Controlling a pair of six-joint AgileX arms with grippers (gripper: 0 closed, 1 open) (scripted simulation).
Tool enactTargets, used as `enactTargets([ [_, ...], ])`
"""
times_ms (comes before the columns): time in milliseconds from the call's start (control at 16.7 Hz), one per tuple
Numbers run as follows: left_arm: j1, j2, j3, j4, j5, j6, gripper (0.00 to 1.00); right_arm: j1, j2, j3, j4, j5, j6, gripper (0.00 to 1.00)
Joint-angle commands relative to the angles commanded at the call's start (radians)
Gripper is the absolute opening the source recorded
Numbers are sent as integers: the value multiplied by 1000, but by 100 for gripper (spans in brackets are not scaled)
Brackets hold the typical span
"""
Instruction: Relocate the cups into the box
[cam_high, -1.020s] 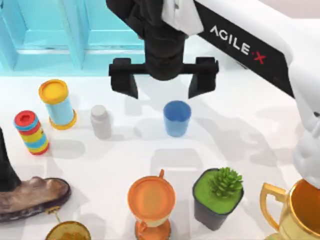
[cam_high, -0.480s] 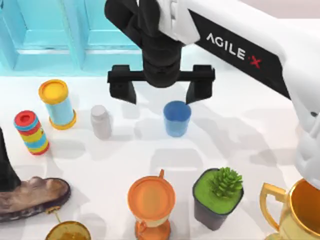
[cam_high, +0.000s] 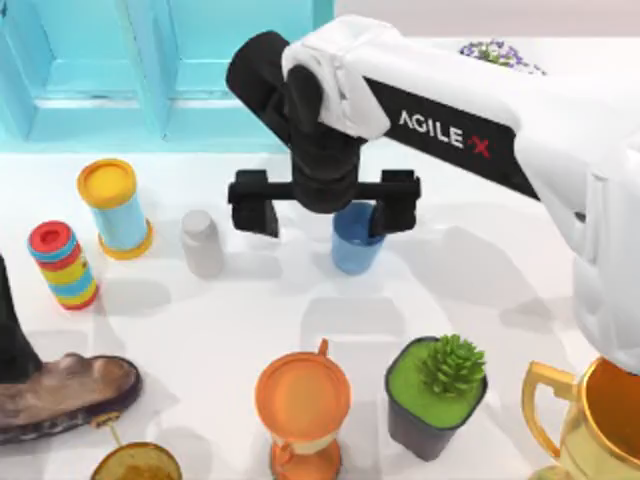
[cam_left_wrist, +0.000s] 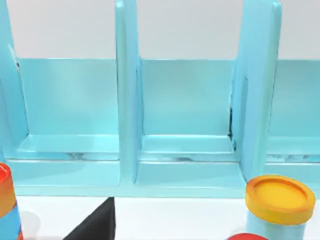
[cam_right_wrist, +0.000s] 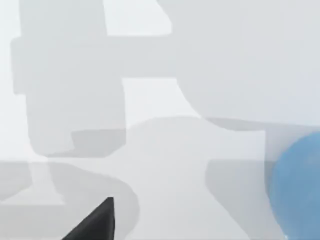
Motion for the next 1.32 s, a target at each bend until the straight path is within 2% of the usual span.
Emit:
enactTargets([
  [360,0,0,0,0,0,0,100,-2,9,-22,33,0,-3,100],
  [1140,0,0,0,0,0,0,100,-2,9,-22,33,0,-3,2],
  [1320,0,0,0,0,0,0,100,-2,9,-22,33,0,-3,0],
])
